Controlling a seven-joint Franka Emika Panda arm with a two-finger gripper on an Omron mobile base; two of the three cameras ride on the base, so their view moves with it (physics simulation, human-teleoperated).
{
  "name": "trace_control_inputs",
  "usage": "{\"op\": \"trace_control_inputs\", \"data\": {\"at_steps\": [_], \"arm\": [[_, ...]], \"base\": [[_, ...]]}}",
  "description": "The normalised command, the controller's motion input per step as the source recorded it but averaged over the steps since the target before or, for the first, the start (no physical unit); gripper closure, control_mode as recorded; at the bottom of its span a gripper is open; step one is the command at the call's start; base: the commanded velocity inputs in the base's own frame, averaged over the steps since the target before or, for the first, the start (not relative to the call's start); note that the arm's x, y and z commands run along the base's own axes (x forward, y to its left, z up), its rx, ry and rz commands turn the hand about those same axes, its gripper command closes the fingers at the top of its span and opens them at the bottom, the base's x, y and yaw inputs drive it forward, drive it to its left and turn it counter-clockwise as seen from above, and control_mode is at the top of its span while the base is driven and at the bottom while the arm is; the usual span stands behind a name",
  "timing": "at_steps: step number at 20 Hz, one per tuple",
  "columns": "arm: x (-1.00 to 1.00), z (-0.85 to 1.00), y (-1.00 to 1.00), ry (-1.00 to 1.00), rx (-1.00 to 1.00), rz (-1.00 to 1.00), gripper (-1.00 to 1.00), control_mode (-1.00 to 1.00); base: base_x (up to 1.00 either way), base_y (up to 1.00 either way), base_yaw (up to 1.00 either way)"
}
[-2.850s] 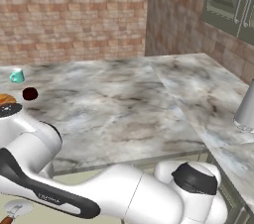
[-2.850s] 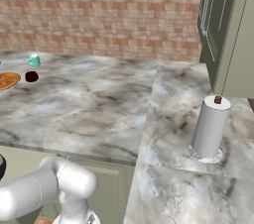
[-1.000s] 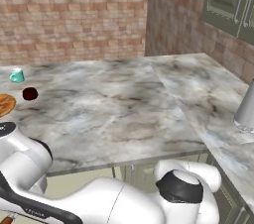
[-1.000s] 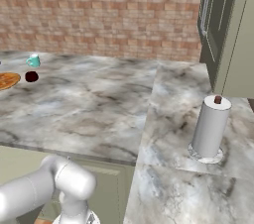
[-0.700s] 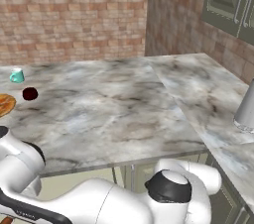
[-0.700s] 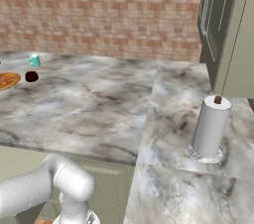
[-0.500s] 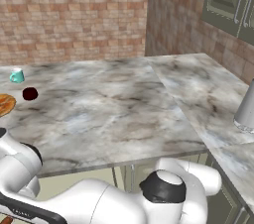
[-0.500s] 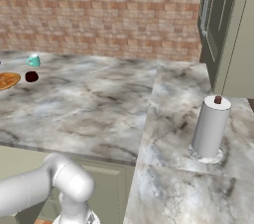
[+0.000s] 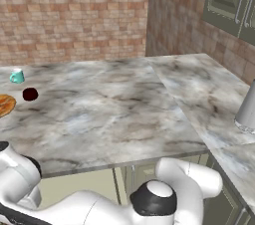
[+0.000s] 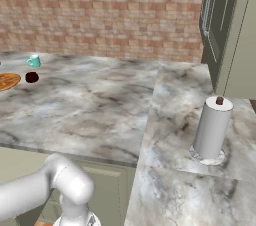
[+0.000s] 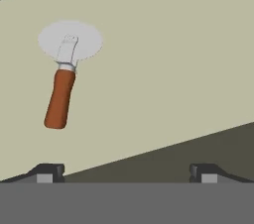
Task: Take the pizza cutter from the drawer on the left and place it on the dining counter for cutting.
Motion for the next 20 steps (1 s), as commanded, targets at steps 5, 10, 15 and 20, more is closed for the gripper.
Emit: {"op": "trace_control_inputs", "data": {"at_steps": [5,10,15,20], "arm": [[0.00,-0.51,0.14,0.00,0.00,0.00,-1.00,-1.00],[0.00,-0.46,0.12,0.01,0.00,0.00,-1.00,-1.00],[0.02,-0.30,0.13,0.00,0.00,0.00,-1.00,-1.00],[0.02,-0.13,0.12,0.00,0.00,0.00,-1.00,-1.00]], "base": [[0.00,0.00,0.00],[0.00,0.00,0.00],[0.00,0.00,0.00],[0.00,0.00,0.00]]}}
